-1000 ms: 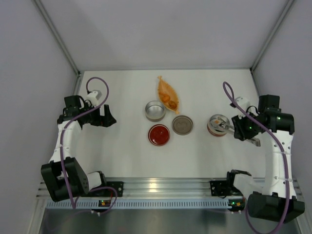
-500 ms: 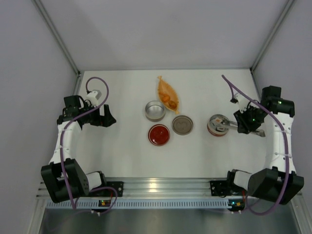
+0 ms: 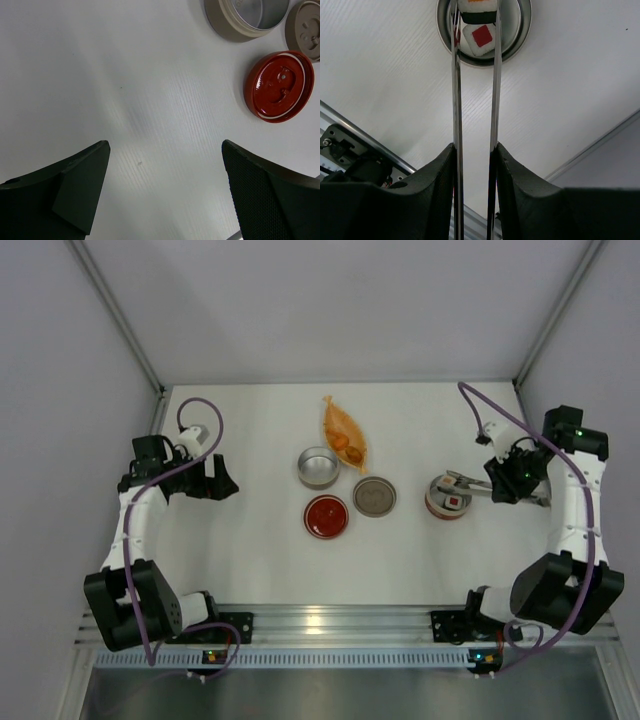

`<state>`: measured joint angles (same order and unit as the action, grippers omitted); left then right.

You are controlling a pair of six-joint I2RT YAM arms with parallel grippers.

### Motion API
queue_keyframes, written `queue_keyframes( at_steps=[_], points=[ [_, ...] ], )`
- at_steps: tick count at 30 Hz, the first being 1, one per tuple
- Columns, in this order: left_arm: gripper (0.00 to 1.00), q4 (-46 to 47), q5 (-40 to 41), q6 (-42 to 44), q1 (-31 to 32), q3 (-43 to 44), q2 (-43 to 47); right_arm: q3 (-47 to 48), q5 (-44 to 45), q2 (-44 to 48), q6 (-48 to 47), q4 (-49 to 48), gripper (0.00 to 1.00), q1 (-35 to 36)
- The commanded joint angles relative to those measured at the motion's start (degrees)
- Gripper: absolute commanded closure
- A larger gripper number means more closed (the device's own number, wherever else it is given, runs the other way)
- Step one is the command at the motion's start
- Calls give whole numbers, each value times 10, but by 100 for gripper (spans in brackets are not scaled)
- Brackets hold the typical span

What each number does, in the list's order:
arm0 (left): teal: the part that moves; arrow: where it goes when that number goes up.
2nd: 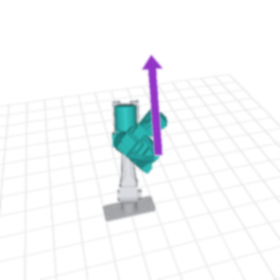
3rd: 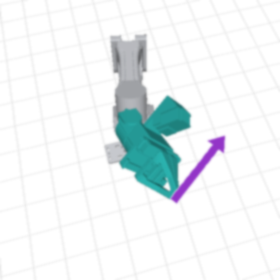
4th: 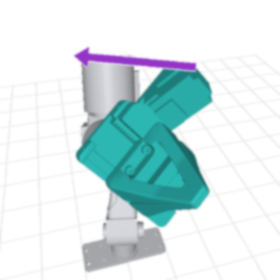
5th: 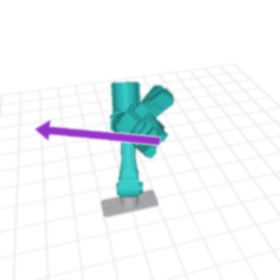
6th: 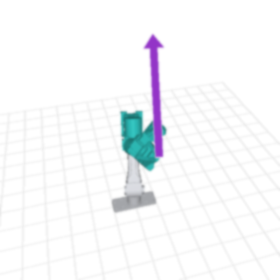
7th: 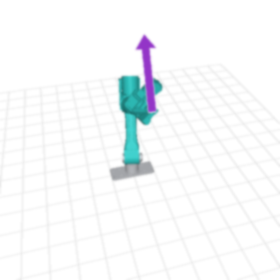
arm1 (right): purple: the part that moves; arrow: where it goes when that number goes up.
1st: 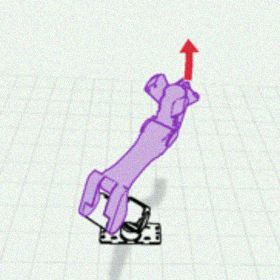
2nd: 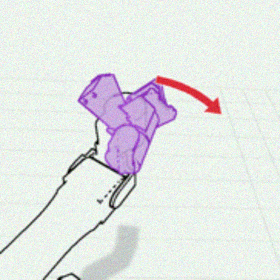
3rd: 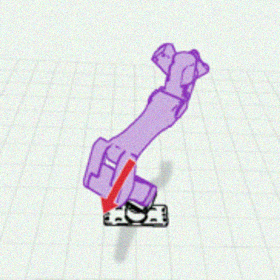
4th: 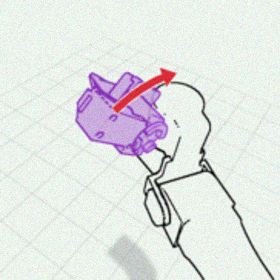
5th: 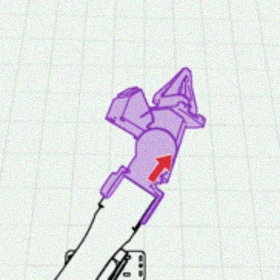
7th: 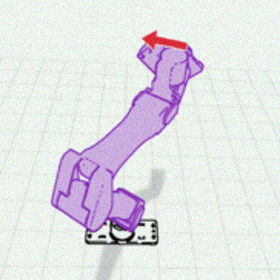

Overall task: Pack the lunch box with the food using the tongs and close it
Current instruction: Place the fake food in the packing box.

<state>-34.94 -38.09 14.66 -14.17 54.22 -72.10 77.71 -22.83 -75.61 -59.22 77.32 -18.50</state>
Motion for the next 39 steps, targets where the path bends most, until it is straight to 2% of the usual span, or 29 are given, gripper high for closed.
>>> queue_keyframes(
  at_steps=[1, 6, 23, 34, 39],
  points=[
    [2, 6, -16, -3, -2, 24, -2, 24, -32, -3, -38, 43, 97, -7],
    [2, 6, -17, -7, -2, 28, -4, 24, -27, -19, -38, 35, 96, -7],
    [2, 13, -19, -16, -2, 17, -11, 24, -28, -53, -31, 10, 83, -7],
    [2, 15, -19, -18, -2, 18, -16, 30, -41, -71, -22, 1, 80, 5],
    [2, 15, -16, -17, -2, 19, -16, 30, -41, -78, -18, -2, 67, 9]
  ],
)
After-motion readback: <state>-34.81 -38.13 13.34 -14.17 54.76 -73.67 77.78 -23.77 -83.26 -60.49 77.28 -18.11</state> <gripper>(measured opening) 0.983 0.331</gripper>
